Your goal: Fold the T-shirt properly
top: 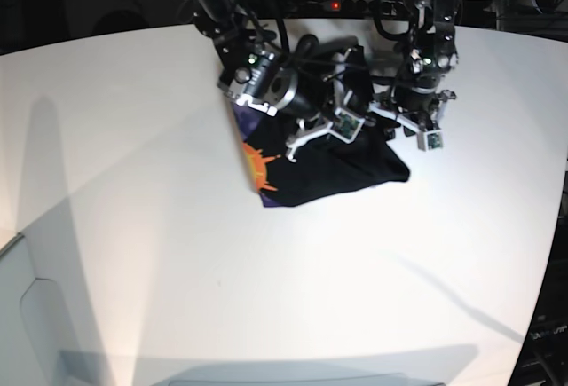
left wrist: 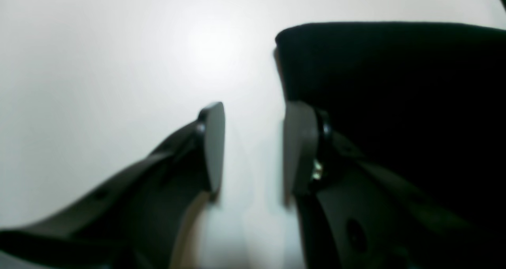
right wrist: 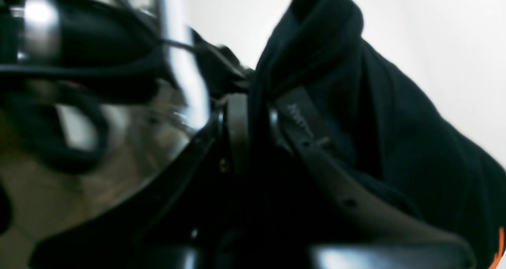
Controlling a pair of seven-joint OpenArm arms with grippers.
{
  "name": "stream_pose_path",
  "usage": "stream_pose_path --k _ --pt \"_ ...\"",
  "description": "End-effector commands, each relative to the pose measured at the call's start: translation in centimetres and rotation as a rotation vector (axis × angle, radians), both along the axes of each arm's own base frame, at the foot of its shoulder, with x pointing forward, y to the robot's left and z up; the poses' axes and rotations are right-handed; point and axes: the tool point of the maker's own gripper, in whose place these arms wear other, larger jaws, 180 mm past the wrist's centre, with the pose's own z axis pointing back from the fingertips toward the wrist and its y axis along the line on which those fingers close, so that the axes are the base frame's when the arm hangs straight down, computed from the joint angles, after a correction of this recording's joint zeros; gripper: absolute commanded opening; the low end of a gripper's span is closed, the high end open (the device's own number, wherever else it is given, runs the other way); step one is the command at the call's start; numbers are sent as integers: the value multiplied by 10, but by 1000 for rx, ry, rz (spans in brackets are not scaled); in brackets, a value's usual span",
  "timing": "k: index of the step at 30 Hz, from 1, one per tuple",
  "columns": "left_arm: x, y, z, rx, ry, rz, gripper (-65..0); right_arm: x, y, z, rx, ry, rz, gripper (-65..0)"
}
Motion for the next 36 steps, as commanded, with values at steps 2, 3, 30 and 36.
stream_pose_path --k 2,3,30,36 --pt "0 0 3 -3 3 -5 -403 0 12 29 85 -52 22 -650" --pt "0 0 3 -3 3 -6 -403 -1 14 31 84 -59 30 -650" --pt "-17 55 53 90 -91 104 -402 -1 15 27 74 -54 34 -393" --pt "-32 80 56 126 -79 160 -402 9 5 39 87 -88 -1 -375"
